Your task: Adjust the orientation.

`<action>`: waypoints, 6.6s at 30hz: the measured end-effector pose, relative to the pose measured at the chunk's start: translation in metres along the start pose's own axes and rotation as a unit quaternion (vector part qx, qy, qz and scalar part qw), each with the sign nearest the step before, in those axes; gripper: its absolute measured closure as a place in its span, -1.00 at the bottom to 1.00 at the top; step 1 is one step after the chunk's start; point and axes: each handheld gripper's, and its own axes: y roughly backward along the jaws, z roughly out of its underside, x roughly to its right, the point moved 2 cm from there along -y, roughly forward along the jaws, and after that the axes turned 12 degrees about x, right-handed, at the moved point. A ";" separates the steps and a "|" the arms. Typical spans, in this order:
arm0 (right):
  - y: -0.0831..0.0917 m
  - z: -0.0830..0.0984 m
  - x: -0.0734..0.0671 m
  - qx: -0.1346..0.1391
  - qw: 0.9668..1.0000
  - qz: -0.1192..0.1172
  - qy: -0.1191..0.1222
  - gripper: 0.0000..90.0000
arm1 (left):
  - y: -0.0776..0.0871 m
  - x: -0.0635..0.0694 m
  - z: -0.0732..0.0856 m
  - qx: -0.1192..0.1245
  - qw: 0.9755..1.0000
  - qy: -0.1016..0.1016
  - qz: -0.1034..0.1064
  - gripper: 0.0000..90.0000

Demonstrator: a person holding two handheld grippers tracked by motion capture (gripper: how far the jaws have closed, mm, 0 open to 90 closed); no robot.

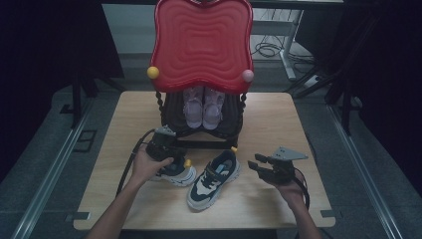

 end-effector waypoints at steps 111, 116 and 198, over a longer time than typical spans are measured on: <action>0.001 0.009 0.009 -0.008 1.000 0.016 -0.010 0.24 | 0.001 -0.065 0.050 0.018 0.998 0.053 0.016 0.99; 0.002 0.009 0.010 -0.007 1.000 0.016 -0.009 0.24 | 0.016 -0.066 0.051 0.034 0.998 0.050 -0.009 0.98; -0.113 -0.061 -0.018 -0.157 0.976 -0.136 0.073 0.98 | 0.084 -0.054 0.107 0.075 0.993 0.072 -0.061 0.02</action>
